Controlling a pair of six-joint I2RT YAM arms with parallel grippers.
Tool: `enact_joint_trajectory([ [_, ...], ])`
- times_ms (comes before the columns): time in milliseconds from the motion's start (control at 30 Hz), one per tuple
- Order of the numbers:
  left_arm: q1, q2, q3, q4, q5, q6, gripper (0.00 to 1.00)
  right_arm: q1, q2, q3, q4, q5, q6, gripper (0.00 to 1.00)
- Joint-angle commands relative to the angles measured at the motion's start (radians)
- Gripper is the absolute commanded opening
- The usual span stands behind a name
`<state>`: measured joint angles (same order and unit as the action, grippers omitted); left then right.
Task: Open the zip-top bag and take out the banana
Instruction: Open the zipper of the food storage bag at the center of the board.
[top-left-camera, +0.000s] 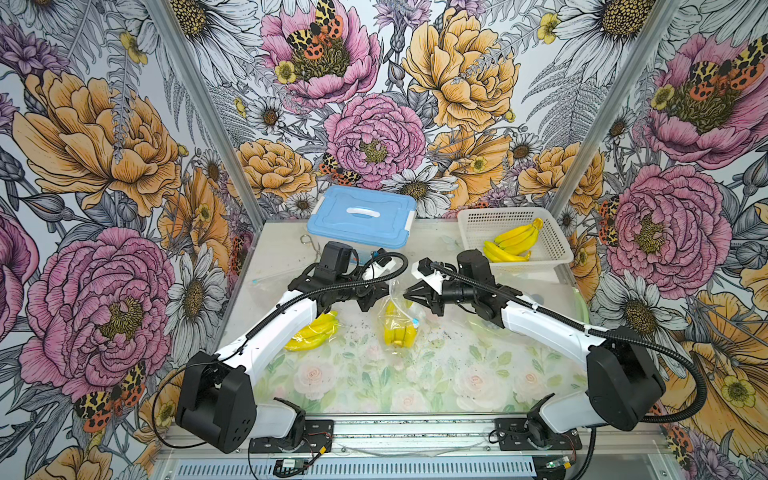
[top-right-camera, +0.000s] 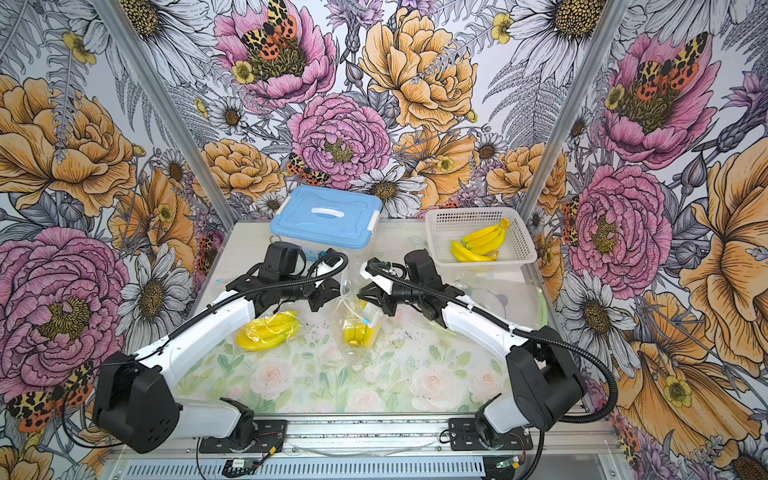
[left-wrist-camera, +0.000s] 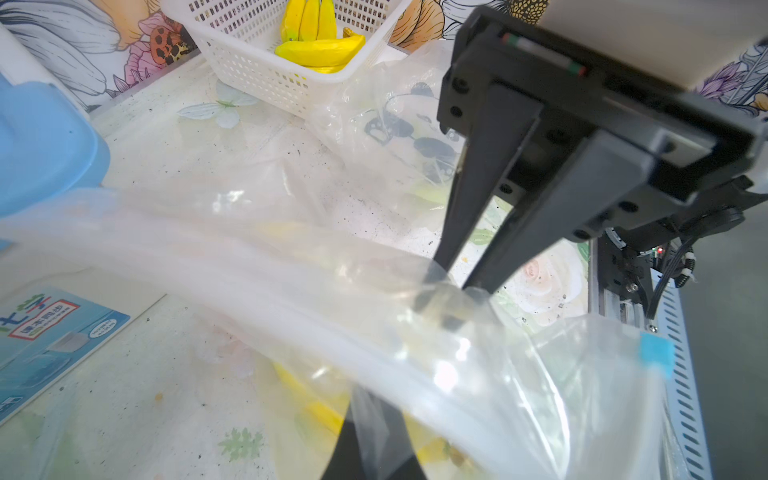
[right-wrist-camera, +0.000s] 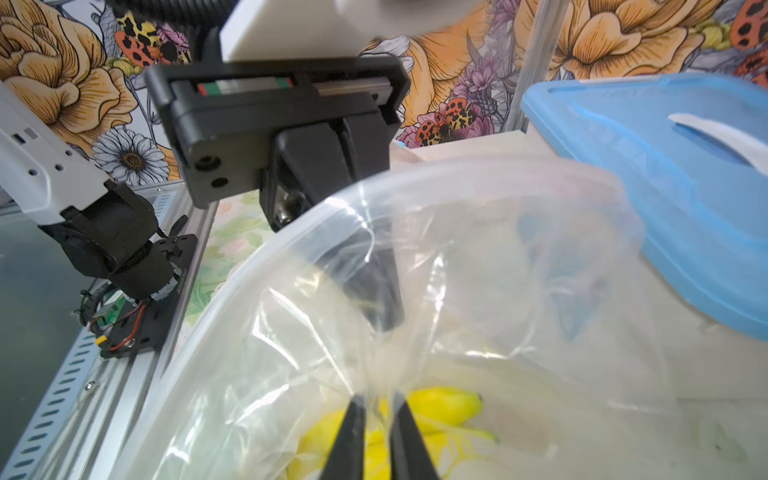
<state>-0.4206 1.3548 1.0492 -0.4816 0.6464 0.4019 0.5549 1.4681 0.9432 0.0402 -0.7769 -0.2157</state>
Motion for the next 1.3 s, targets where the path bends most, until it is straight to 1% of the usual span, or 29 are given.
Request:
enact_joint_trajectory([
  [0,0.004,-0.036,0.0,-0.008,-0.022,0.005,0.0,-0.005,-0.015,0.009,0.023,-0.03,0.006,0.0],
  [100,0.009,-0.053,-0.011,-0.007,-0.035,-0.003,0.0,-0.009,-0.023,0.003,0.021,-0.027,0.005,0.0],
  [233,0.046,-0.078,-0.035,-0.008,-0.027,-0.026,0.0,-0.022,-0.055,-0.026,0.021,-0.012,0.006,0.0],
  [333,0.058,-0.096,-0.052,-0.007,-0.044,-0.03,0.0,-0.039,-0.084,-0.05,0.021,0.003,0.014,0.0],
  [533,0.111,-0.107,-0.08,-0.007,-0.042,-0.061,0.0,-0.083,-0.127,-0.114,0.034,0.015,0.054,0.0],
  [767,0.126,-0.126,-0.088,-0.006,-0.047,-0.076,0.0,-0.104,-0.144,-0.144,0.075,0.004,0.098,0.0],
  [867,0.097,-0.139,-0.08,0.007,-0.027,-0.072,0.0,-0.103,-0.132,-0.119,0.065,-0.036,0.131,0.01],
  [900,0.082,-0.145,-0.076,0.007,-0.035,-0.064,0.0,-0.104,-0.128,-0.098,0.052,-0.04,0.147,0.14],
  [967,0.036,-0.155,-0.069,0.007,-0.065,-0.054,0.0,-0.104,-0.133,-0.04,0.003,-0.007,0.21,0.47],
  [1033,0.017,-0.158,-0.068,0.006,-0.079,-0.058,0.0,-0.109,-0.152,0.026,-0.066,0.026,0.257,0.65],
  [1067,0.013,-0.157,-0.069,0.007,-0.084,-0.064,0.0,-0.114,-0.168,0.055,-0.096,0.066,0.309,0.74],
  [1133,0.008,-0.156,-0.075,0.008,-0.082,-0.07,0.0,-0.123,-0.191,0.111,-0.135,0.138,0.43,0.85],
  [1200,-0.002,-0.158,-0.078,0.008,-0.088,-0.071,0.0,-0.125,-0.201,0.165,-0.196,0.138,0.498,0.99],
  [1267,-0.009,-0.163,-0.078,0.008,-0.093,-0.071,0.0,-0.12,-0.202,0.22,-0.27,0.152,0.539,1.0],
])
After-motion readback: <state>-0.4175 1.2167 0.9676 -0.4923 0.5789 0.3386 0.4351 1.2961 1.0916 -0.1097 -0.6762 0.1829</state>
